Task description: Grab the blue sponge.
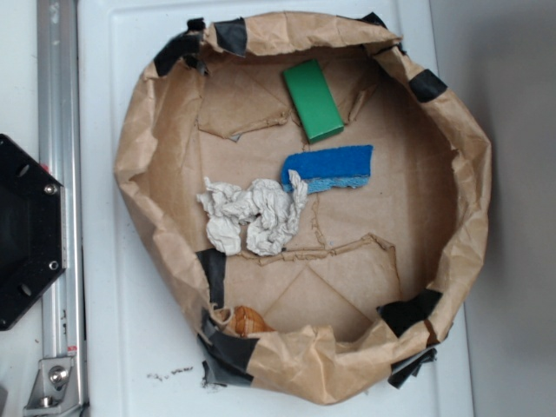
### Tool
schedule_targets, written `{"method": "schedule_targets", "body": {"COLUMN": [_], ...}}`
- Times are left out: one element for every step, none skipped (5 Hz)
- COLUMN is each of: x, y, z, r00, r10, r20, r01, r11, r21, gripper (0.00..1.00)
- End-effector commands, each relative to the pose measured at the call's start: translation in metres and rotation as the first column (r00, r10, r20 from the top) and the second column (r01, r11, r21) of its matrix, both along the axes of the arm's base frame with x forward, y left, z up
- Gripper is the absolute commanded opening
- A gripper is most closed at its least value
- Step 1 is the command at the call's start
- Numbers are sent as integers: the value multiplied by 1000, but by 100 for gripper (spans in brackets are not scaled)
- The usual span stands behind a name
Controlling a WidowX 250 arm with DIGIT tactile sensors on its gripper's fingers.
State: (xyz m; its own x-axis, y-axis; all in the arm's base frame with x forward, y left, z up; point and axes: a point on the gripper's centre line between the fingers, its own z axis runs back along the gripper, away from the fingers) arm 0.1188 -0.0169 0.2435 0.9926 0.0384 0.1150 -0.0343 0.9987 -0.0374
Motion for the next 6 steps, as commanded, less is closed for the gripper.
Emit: {"method": "schedule_targets", "body": {"x": [0, 39, 70, 89, 133, 168], "y": [0, 15, 34, 42, 42, 42], "z": [0, -25, -47, -69, -119, -168], "r00": [1000, 995, 991, 984, 980, 979], "r10": [0, 102, 129, 177, 196, 201], "r20": [0, -3, 39, 25, 18, -34], "r01": [0, -102, -126, -174, -194, -203], "r11": [1000, 993, 990, 981, 977, 975], "r21": [0, -63, -64, -87, -84, -87], "gripper": [100, 100, 100, 100, 100, 100]}}
